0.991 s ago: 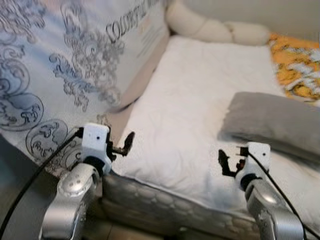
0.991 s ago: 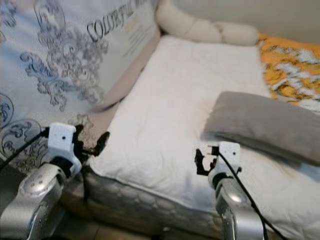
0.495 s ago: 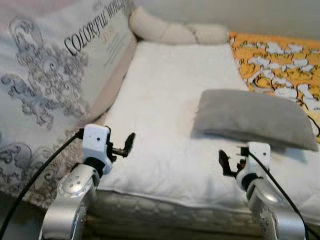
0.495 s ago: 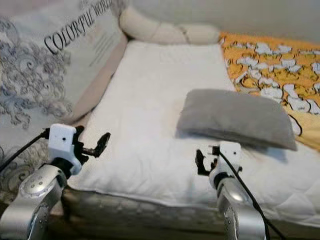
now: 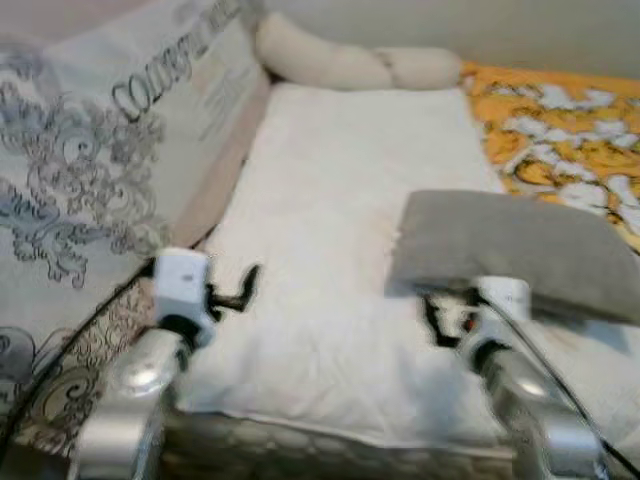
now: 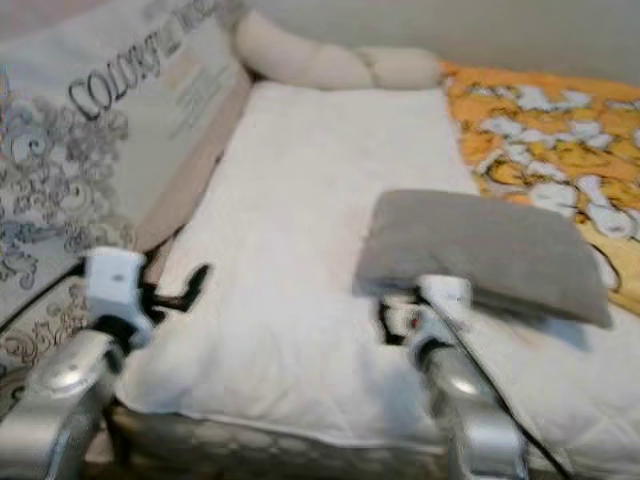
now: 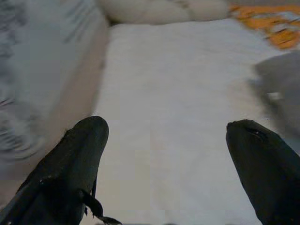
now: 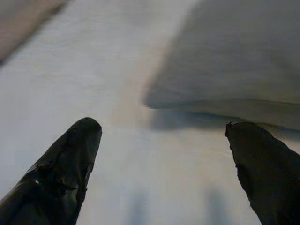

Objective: Clean up the room

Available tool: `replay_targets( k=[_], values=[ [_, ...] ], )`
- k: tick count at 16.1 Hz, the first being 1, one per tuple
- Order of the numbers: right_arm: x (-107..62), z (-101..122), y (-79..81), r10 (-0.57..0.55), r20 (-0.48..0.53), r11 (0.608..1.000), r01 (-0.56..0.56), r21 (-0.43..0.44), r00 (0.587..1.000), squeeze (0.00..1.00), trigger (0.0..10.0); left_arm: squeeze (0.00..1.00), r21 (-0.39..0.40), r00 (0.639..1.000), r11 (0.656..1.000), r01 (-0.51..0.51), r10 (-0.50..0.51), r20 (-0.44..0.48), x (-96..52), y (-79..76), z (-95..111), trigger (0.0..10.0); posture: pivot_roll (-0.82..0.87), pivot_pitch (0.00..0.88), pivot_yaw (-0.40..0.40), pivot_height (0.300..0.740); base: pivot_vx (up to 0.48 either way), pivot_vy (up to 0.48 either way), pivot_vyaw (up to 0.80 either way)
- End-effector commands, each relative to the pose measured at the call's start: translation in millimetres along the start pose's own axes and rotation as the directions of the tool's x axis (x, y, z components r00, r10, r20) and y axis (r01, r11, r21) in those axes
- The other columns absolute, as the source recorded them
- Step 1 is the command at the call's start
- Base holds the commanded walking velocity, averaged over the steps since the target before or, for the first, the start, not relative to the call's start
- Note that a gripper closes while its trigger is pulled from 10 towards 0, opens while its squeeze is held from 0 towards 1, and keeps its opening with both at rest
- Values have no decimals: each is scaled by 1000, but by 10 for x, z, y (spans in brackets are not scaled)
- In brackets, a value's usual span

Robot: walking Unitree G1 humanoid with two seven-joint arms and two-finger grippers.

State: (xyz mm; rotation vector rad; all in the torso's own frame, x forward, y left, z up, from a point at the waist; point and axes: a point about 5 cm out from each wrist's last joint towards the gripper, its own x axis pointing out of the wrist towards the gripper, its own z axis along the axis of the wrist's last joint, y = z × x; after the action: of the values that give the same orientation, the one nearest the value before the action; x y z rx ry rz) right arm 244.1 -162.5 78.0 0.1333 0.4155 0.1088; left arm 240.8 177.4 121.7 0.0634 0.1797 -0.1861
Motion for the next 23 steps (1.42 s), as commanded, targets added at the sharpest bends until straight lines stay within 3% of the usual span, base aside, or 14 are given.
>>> replay_targets(
  k=[1, 10, 11, 13, 14, 15, 17, 18, 19, 20, 21, 23],
  values=[
    [-20, -2, -93, -28, 4, 1000, 28, -3, 1000, 0, 10000, 0, 0, 1000, 1000, 19, -19, 4, 17, -51, 12, 10000, 67, 0, -17, 740, 0, 0, 0],
    [83, 61, -112, -30, 24, 999, 30, -12, 999, 0, 10000, 0, 21, 999, 999, 36, -36, -2, 91, -72, 27, 10000, 58, 0, -7, 740, 0, 0, 0],
    [134, 97, -124, -40, 29, 999, 39, 34, 999, 1000, 10000, 0, 25, 999, 999, 45, -45, -4, 108, -78, 34, 10000, 57, 0, -4, 740, 0, 0, 0],
    [221, 166, -161, -63, 35, 990, 58, 125, 997, 1000, 10000, 0, 38, 998, 997, 66, -65, -13, 132, -87, 39, 10000, 57, 0, 0, 740, 0, 0, 0],
    [322, 203, -235, -112, 12, 969, 107, 221, 994, 1000, 10000, 0, 43, 994, 993, 110, -109, -27, 151, -116, 37, 10000, 59, 0, 5, 740, 0, 0, 0],
    [348, 210, -253, -121, 7, 963, 116, 245, 993, 1000, 10000, 0, 46, 992, 991, 122, -121, -30, 156, -124, 38, 10000, 61, 0, 4, 740, 0, 0, 0],
    [473, 233, -389, -171, -5, 917, 161, 365, 985, 1000, 10000, 0, 58, 986, 985, 165, -163, -44, 170, -150, 44, 10000, 61, 0, 11, 740, 0, 0, 0],
    [495, 237, -411, -182, -8, 908, 171, 382, 983, 1000, 10000, 0, 62, 985, 984, 168, -165, -46, 176, -148, 46, 10000, 62, 0, 12, 740, 0, 0, 0],
    [570, 265, -501, -212, -14, 872, 196, 448, 977, 1000, 10000, 0, 84, 978, 975, 204, -201, -51, 196, -166, 53, 10000, 69, 0, 11, 740, 0, 0, 0],
    [655, 312, -589, -237, -21, 827, 213, 520, 971, 1000, 10000, 686, 93, 960, 956, 279, -275, -53, 220, -203, 77, 10000, 78, 0, 10, 740, 0, 0, 0],
    [699, 367, -626, -245, -7, 804, 207, 557, 969, 1000, 10000, 1000, 106, 948, 942, 319, -315, -53, 238, -216, 114, 10000, 86, 0, 10, 740, 0, 0, 0],
    [748, 422, -723, -284, 2, 760, 223, 611, 959, 1000, 10000, 1000, 130, 942, 933, 336, -331, -57, 273, -217, 162, 10000, 94, 0, 15, 740, 0, 0, 0]
  ],
)
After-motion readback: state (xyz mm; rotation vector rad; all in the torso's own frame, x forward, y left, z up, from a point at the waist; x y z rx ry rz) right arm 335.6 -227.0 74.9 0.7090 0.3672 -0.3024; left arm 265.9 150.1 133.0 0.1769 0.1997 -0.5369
